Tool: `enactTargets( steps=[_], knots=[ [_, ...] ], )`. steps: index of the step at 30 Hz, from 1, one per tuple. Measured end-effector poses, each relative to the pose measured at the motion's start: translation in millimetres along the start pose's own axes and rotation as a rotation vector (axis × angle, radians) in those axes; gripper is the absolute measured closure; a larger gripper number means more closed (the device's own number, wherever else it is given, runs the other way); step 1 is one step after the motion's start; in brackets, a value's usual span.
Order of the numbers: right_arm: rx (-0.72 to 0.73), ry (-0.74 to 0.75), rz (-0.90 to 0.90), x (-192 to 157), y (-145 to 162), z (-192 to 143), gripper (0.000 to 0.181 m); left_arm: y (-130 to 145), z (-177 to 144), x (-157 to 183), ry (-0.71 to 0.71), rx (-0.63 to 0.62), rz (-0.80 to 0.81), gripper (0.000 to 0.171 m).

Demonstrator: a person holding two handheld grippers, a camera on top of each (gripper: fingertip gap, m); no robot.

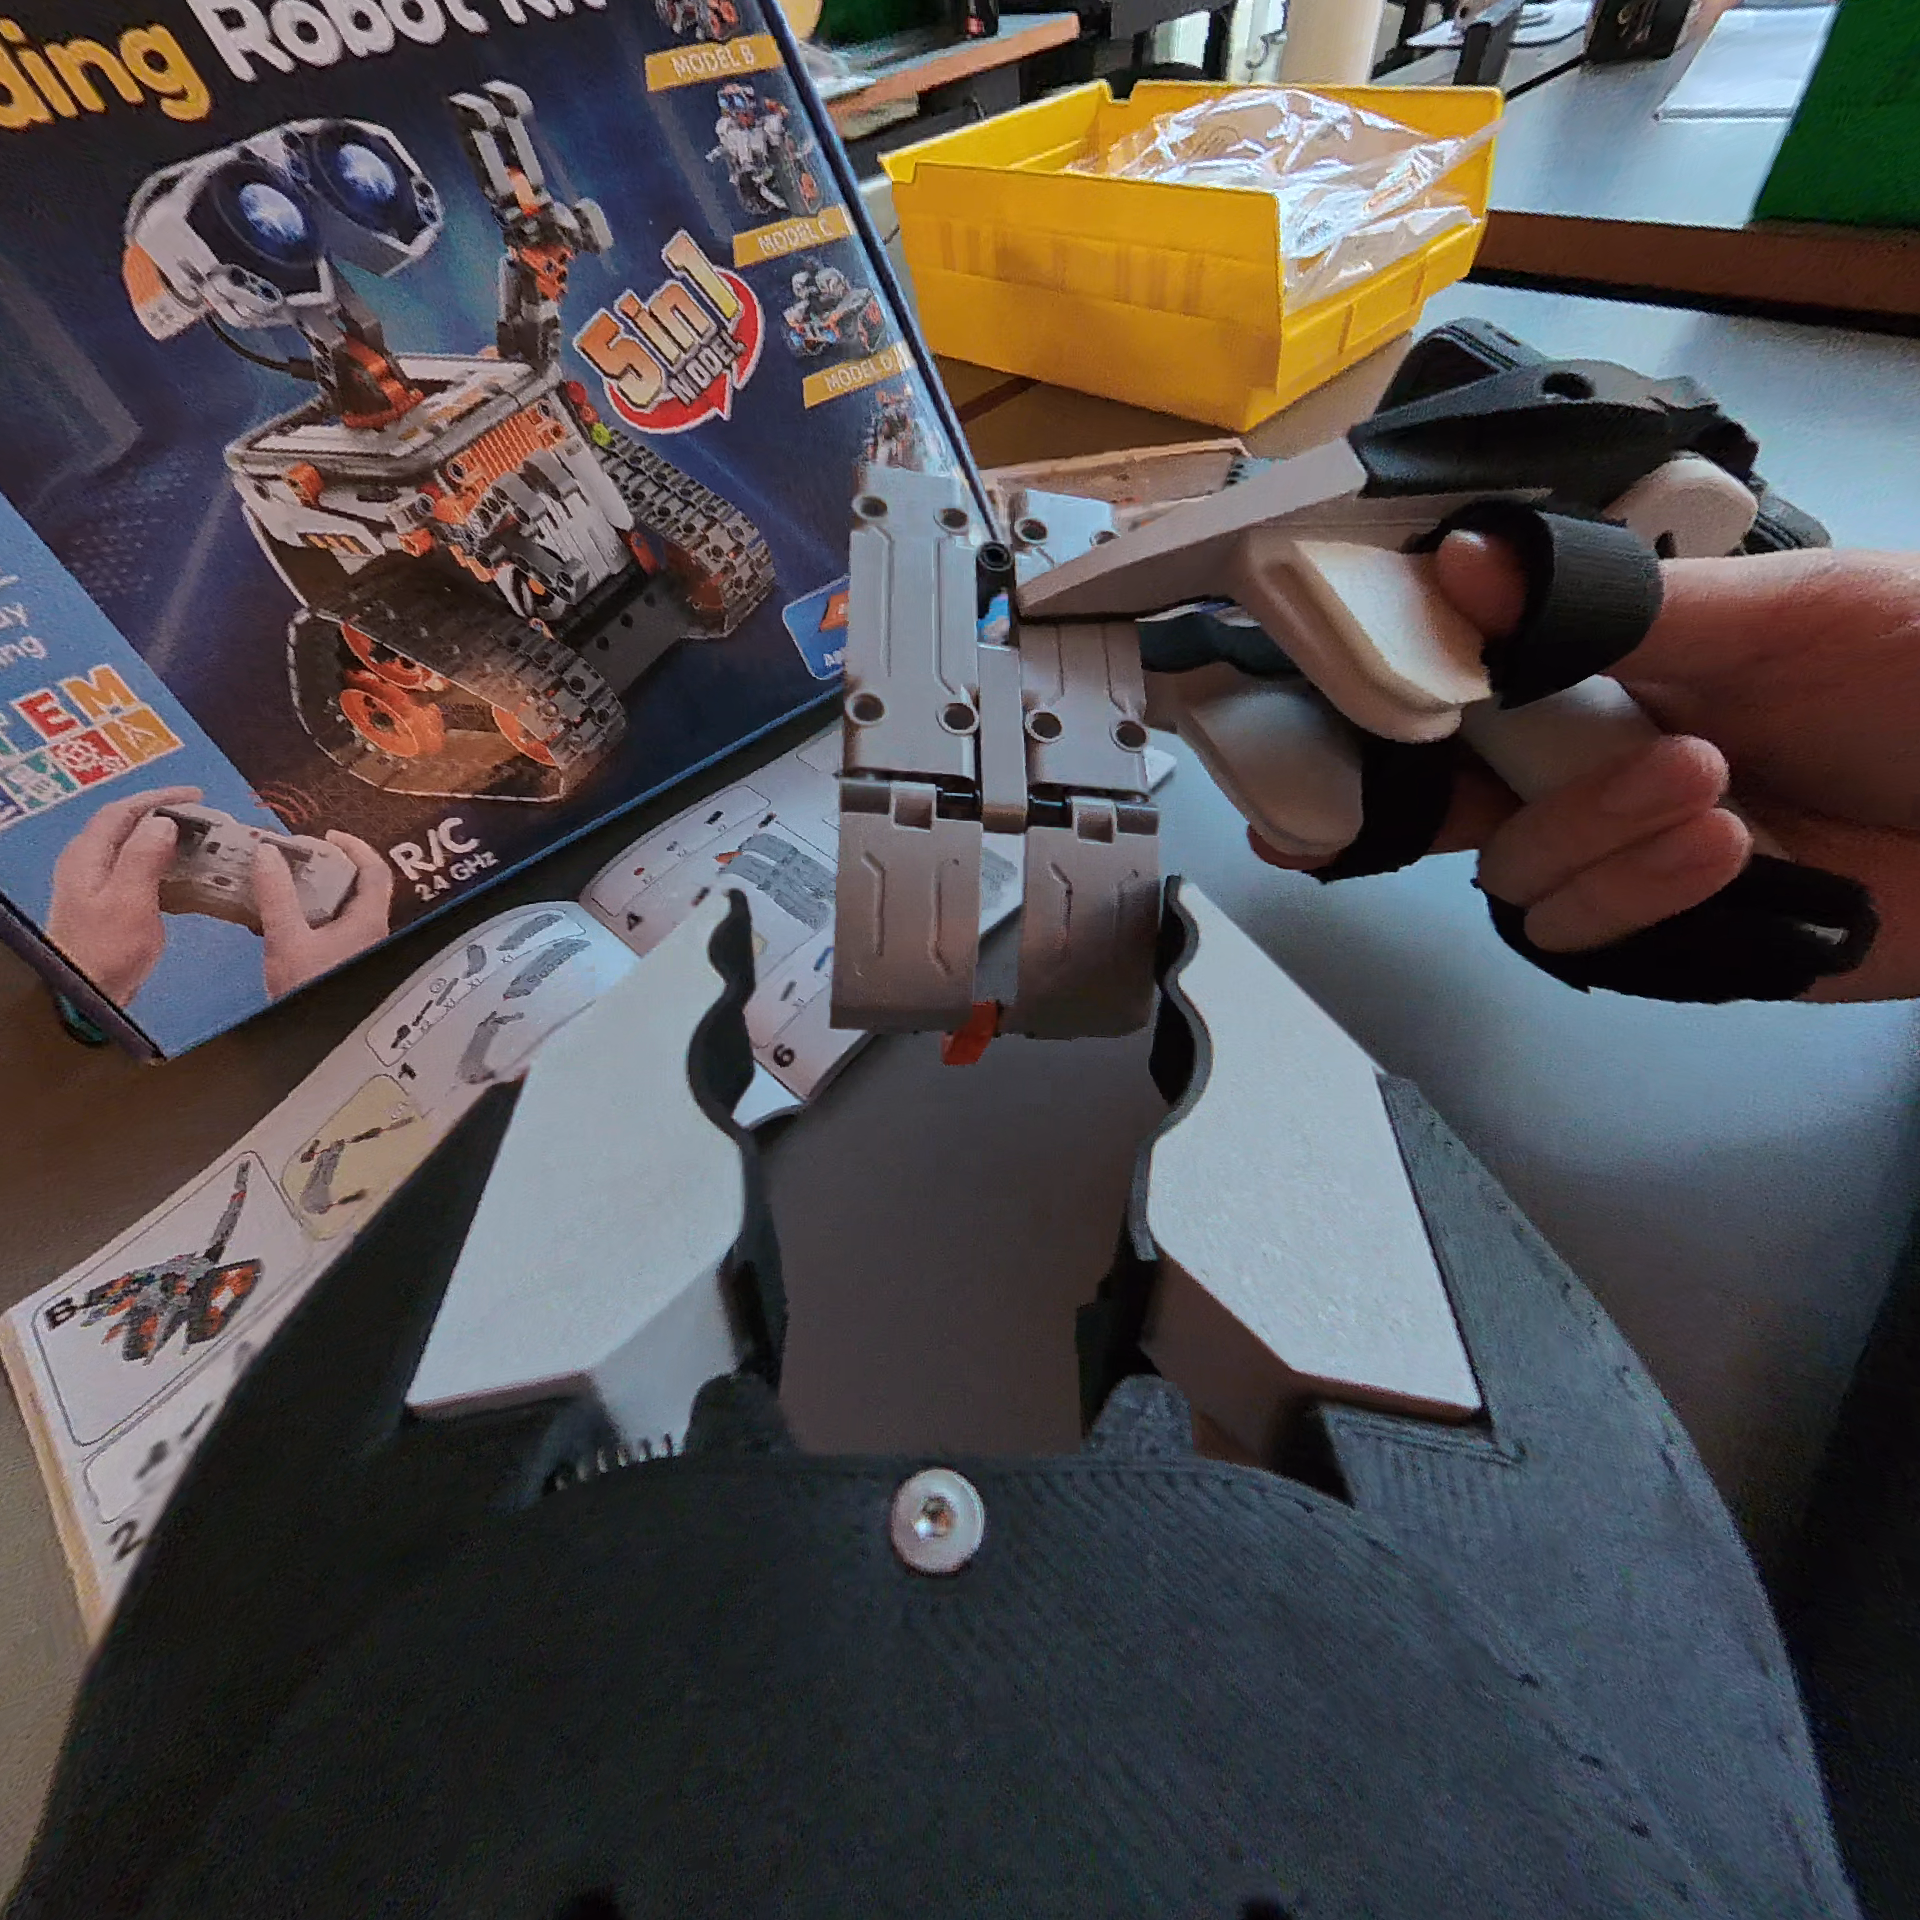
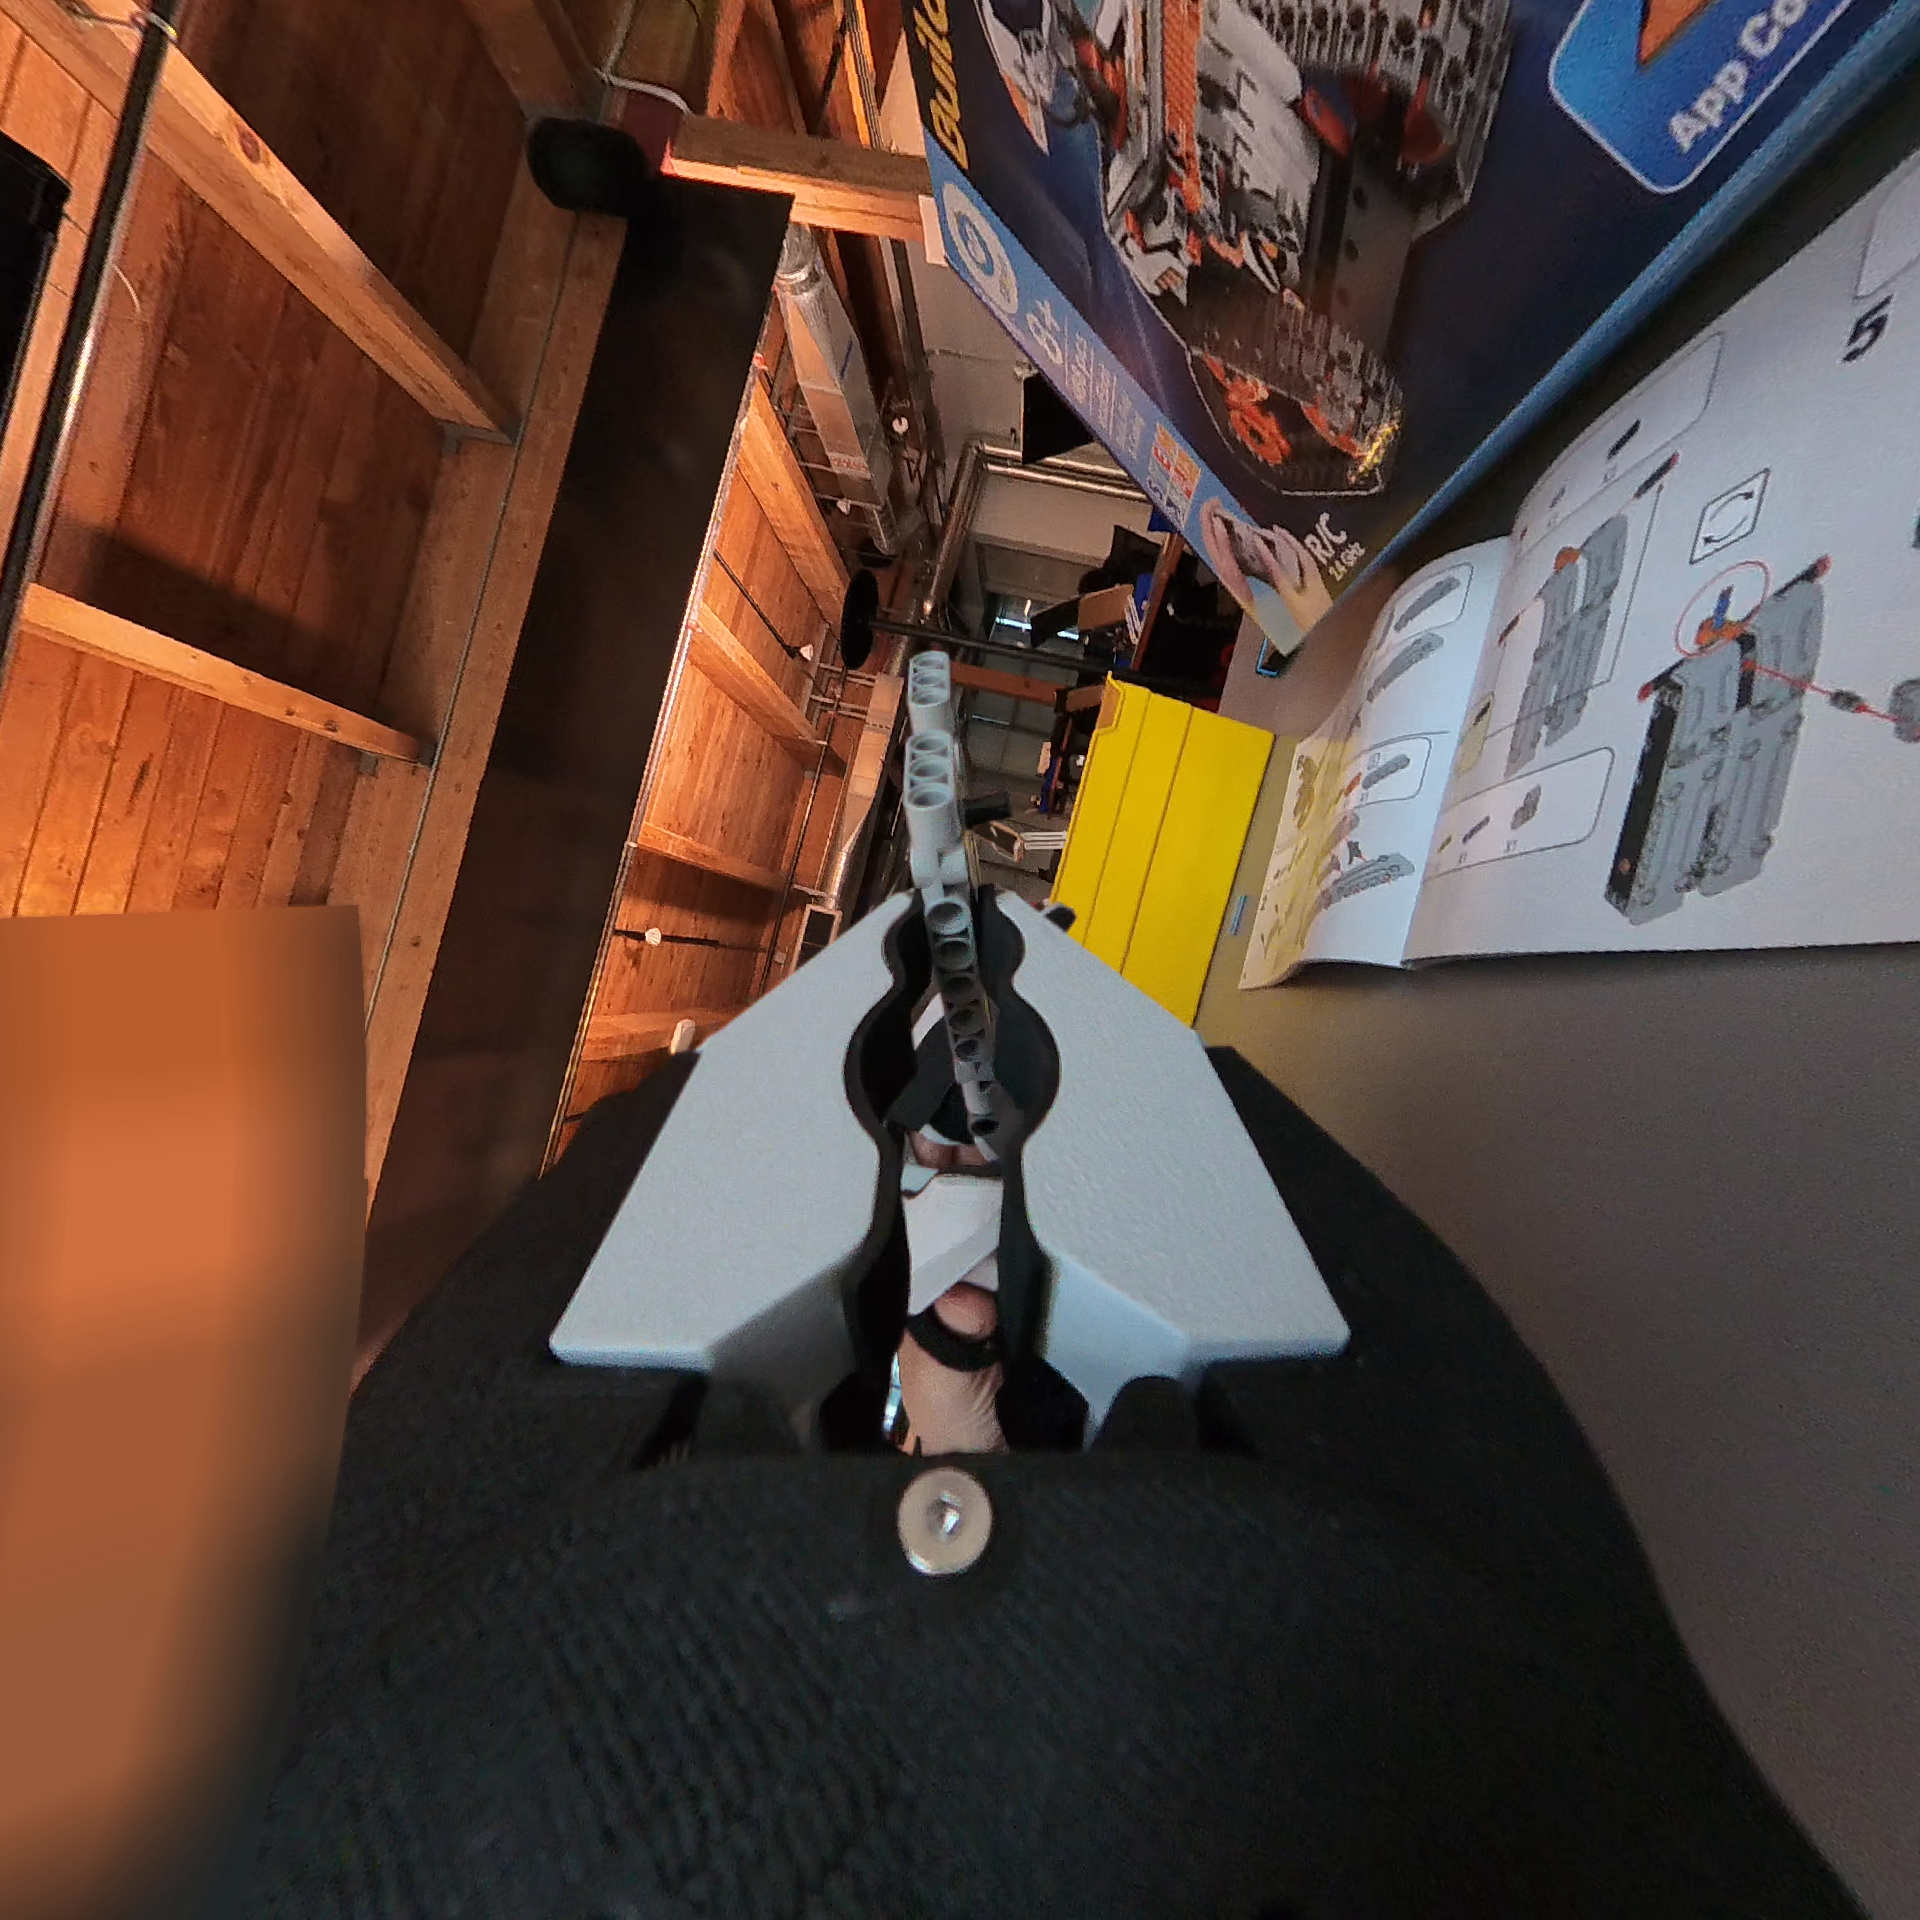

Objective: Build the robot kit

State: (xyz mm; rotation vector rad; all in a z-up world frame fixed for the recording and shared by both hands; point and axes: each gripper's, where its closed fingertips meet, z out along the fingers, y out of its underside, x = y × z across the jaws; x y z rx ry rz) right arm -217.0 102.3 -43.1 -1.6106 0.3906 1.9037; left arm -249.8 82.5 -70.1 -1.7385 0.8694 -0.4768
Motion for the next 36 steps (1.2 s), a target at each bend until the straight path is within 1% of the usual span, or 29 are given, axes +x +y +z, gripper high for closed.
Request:
enactTargets(
  steps=[2,6,9,10,12,15,17,20,22,23,25,29,31,34,36],
  knots=[
    [-0.019,0.022,-0.007,3.5,3.1,-0.1,0.175,3.3,-1.8,7.2,0.067,-0.012,-0.01,0.11],
    [-0.123,0.03,-0.044,1.4,17.5,-0.1,0.175,8.0,-14.8,10.0,0.134,-0.047,-0.025,0.111],
    [-0.254,0.048,-0.1,-1.0,29.5,-0.6,0.167,8.7,-30.0,19.4,0.225,-0.022,-0.083,0.111],
    [-0.319,0.049,-0.12,-2.2,35.3,-1.5,0.168,12.6,-33.8,20.4,0.242,-0.02,-0.085,0.111],
    [-0.427,0.083,-0.17,2.2,45.2,-2.9,0.167,24.5,-38.4,19.8,0.266,-0.053,-0.082,0.111],
    [-0.511,0.165,-0.237,17.8,47.1,-7.0,0.169,37.0,-39.0,18.1,0.307,-0.109,-0.101,0.111],
    [-0.559,0.186,-0.24,24.0,46.0,-11.0,0.169,39.1,-38.1,19.7,0.34,-0.126,-0.128,0.111],
    [-0.61,0.141,-0.179,21.5,46.8,-16.2,0.17,35.5,-39.3,24.3,0.382,-0.105,-0.159,0.111],
    [-0.662,0.104,-0.151,22.6,50.2,-25.7,0.169,32.3,-41.1,28.6,0.421,-0.089,-0.175,0.111],
    [-0.678,0.077,-0.152,23.2,50.5,-30.4,0.168,31.2,-41.6,30.3,0.437,-0.085,-0.181,0.111],
    [-0.672,0.033,-0.226,26.2,47.2,-36.6,0.168,30.9,-41.1,31.7,0.453,-0.089,-0.189,0.111],
    [-0.698,0.014,-0.379,24.9,43.9,-31.8,0.167,38.2,-38.9,29.3,0.438,-0.128,-0.162,0.111],
    [-0.723,0.012,-0.432,27.4,44.7,-31.9,0.162,38.9,-39.4,28.0,0.439,-0.131,-0.161,0.111],
    [-0.725,-0.043,-0.466,23.1,46.0,-33.9,0.149,40.6,-40.4,25.5,0.438,-0.137,-0.158,0.111],
    [-0.719,-0.09,-0.554,18.2,46.4,-34.0,0.147,43.7,-40.6,25.7,0.442,-0.151,-0.149,0.111]
  ],
)
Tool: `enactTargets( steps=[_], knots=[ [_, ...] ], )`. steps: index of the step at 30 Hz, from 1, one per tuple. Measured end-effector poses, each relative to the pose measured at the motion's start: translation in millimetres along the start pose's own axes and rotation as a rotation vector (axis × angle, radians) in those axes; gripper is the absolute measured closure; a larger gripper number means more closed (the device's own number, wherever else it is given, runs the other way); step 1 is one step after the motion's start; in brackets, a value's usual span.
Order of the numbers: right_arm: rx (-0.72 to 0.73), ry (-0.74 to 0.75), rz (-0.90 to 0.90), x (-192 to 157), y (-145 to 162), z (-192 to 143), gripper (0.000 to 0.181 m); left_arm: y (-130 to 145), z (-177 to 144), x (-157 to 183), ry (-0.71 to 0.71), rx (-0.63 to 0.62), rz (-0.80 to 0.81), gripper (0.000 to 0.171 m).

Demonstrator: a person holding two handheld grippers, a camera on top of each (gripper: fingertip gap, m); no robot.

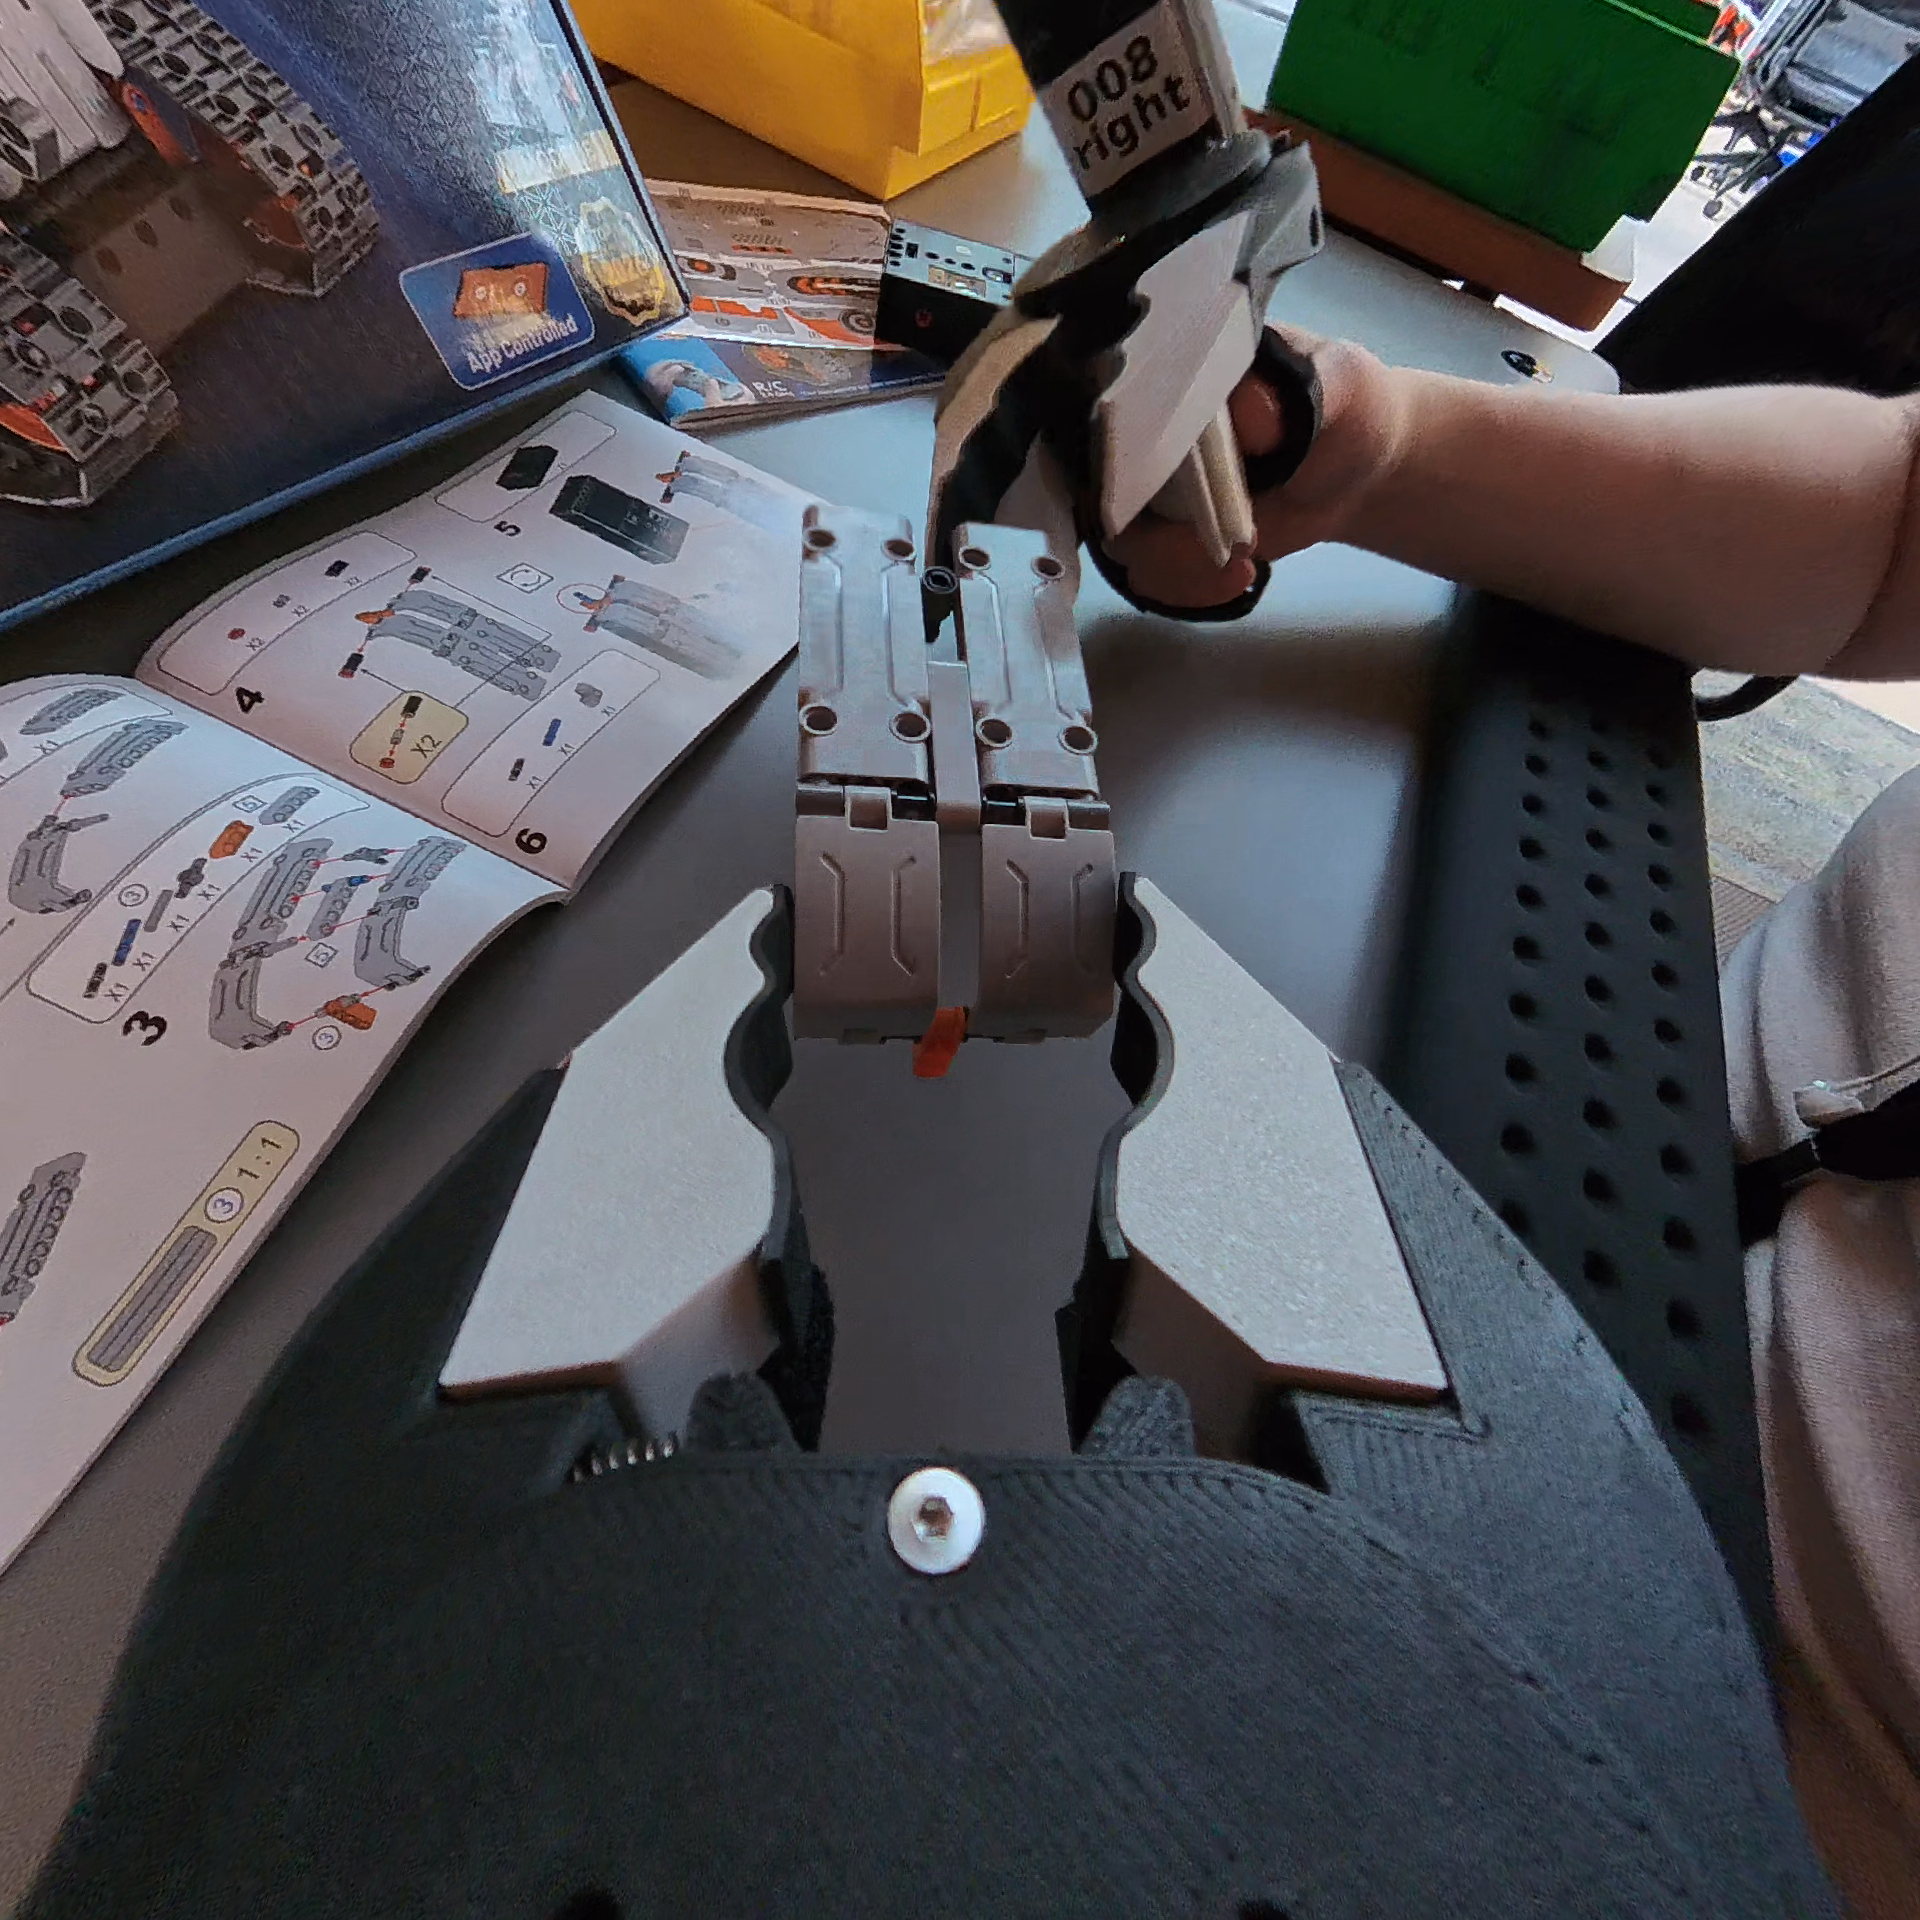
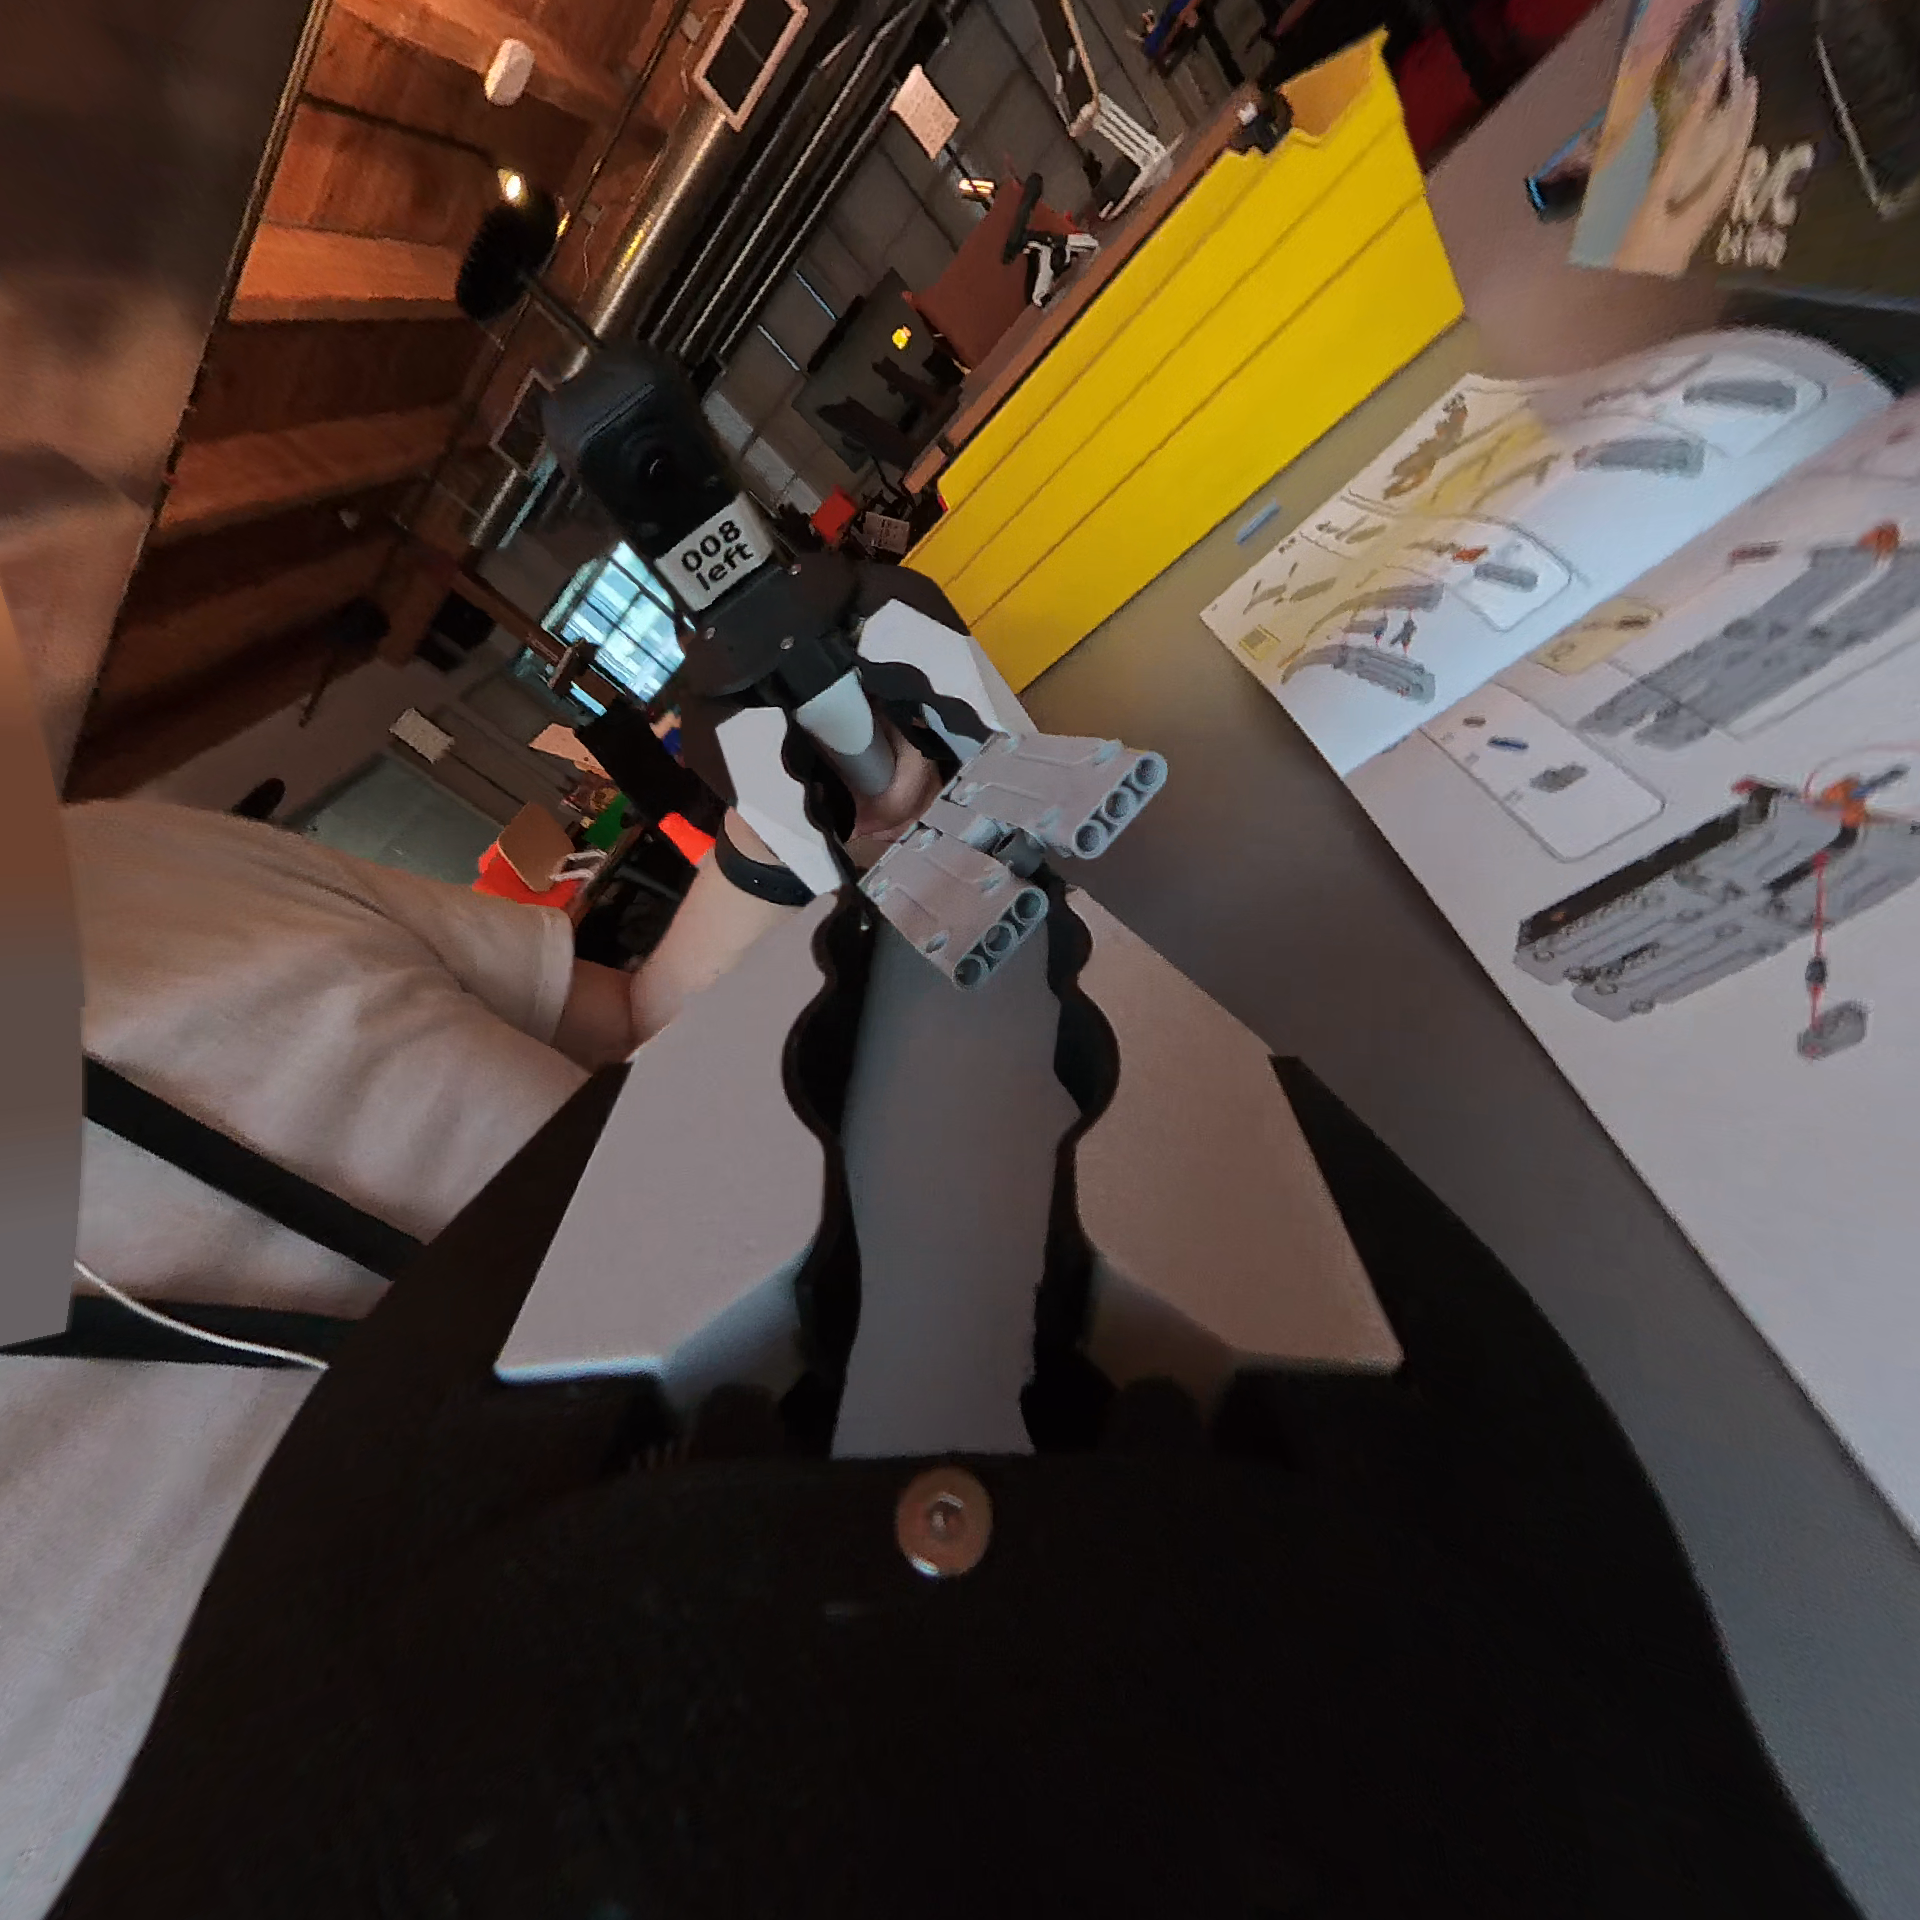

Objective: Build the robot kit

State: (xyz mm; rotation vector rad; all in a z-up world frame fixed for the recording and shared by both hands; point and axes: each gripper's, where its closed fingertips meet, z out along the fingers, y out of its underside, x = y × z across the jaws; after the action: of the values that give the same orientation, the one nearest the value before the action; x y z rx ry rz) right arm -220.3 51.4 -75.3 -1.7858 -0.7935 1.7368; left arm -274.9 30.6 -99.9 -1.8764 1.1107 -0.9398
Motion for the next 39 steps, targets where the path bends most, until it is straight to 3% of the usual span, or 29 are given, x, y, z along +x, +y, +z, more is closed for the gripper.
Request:
enactTargets(
  steps=[4,10,16,17,18,22,26,31,34,37,39],
  knots=[
    [-0.071,0.086,-0.284,4.6,9.2,0.8,0.143,5.0,2.3,0.8,-0.001,-0.033,0.013,0.111],
    [-0.076,0.09,-0.393,-4.8,11.2,3.7,0.123,7.0,2.9,0.1,0.004,-0.035,-0.017,0.111],
    [-0.15,0.162,-0.534,1.9,21.2,2.4,0.122,-2.9,-0.6,8.7,0.089,0.025,-0.095,0.112],
    [-0.17,0.168,-0.537,4.1,24.8,2.8,0.122,-4.8,-1.2,8.9,0.096,0.038,-0.114,0.132],
    [-0.186,0.169,-0.54,5.6,27.8,3.5,0.121,-8.2,-3.5,5.4,0.081,0.068,-0.113,0.171],
    [-0.217,0.141,-0.552,2.3,36.1,9.1,0.114,-33.5,-24.4,10.0,0.188,0.248,-0.201,0.171],
    [-0.304,0.088,-0.602,-7.4,55.3,17.0,0.115,-36.1,-31.0,6.5,0.249,0.295,-0.307,0.164],
    [-0.394,0.09,-0.578,-2.1,67.4,13.8,0.128,-7.9,-8.0,13.4,0.209,0.086,-0.235,0.141],
    [-0.438,0.111,-0.491,1.6,71.2,4.0,0.112,6.2,6.8,19.3,0.155,-0.019,-0.136,0.137],
    [-0.449,0.259,-0.511,22.7,64.2,-8.6,0.116,17.0,15.0,22.4,0.149,-0.089,-0.109,0.137],
    [-0.445,0.31,-0.425,27.7,60.2,-13.7,0.118,19.0,16.2,19.7,0.138,-0.098,-0.12,0.137]
  ],
)
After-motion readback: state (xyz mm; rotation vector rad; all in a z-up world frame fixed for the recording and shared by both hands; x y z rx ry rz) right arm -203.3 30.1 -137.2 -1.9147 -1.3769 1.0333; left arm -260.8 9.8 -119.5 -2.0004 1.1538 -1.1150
